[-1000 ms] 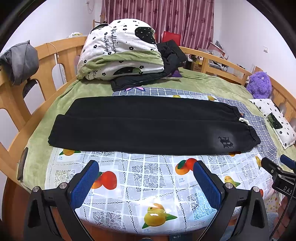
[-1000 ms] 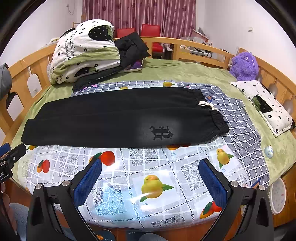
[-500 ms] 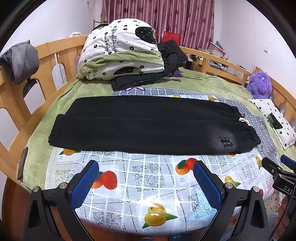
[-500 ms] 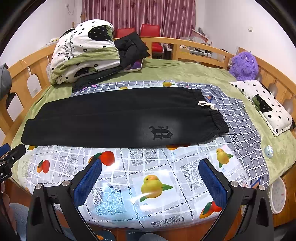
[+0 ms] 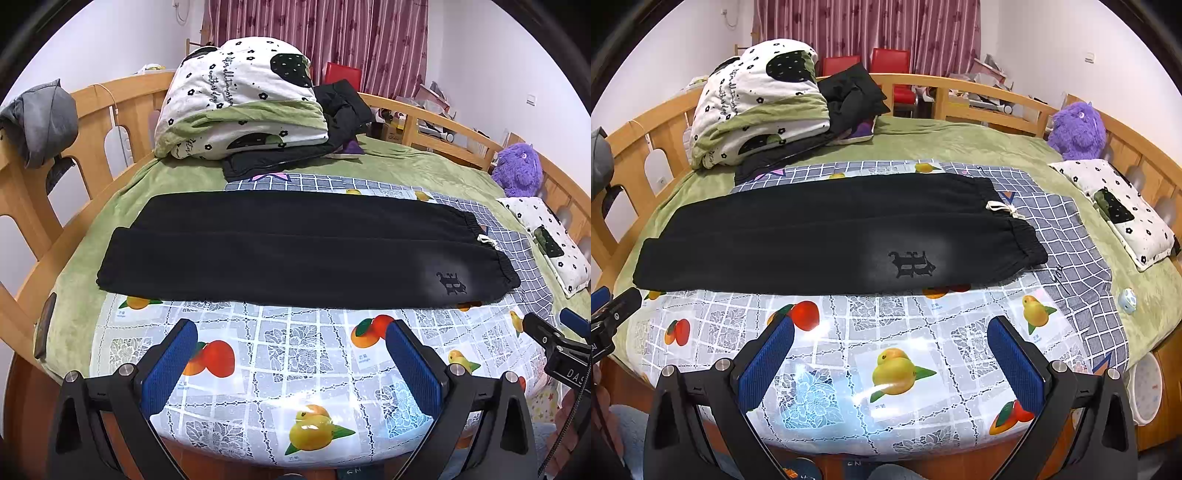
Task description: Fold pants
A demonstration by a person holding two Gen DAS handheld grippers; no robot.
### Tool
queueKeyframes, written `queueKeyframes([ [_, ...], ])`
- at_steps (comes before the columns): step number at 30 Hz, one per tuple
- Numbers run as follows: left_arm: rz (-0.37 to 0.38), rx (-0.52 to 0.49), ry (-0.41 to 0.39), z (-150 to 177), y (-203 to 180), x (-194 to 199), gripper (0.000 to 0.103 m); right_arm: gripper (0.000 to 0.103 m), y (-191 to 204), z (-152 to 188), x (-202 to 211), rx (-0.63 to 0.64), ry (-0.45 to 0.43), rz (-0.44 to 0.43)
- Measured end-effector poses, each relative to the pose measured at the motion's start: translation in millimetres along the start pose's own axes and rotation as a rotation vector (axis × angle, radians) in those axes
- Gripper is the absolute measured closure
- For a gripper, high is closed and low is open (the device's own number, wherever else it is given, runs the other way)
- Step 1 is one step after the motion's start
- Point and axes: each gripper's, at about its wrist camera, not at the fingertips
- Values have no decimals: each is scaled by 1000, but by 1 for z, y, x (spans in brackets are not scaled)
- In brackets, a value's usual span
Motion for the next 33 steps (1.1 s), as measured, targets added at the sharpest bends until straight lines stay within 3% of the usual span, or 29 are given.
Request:
queueKeyframes([
  [15,3,2,-1,0,0,0,1,1,-2,-1,2,3,-6,-1],
  [19,37,21,-21,3,6,2,1,1,-1,-1,5,2,-16,-13],
  [25,62,63,-47,-1,25,7,1,1,-4,-9,19,-38,-75,-45],
  [29,10,68,-96,-7,44,22,1,1,0,-26,50,14,-171,-61],
  [33,43,85,-104,-13,69,27,1,1,-4,-48,67,35,-196,-96],
])
Point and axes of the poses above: each gripper's, at about its wrist camera, not at the fingertips, and x roughly against the way its jaws point, y to its left, z to its underside, and after that the axes turned 14 degrees about -x, right-handed
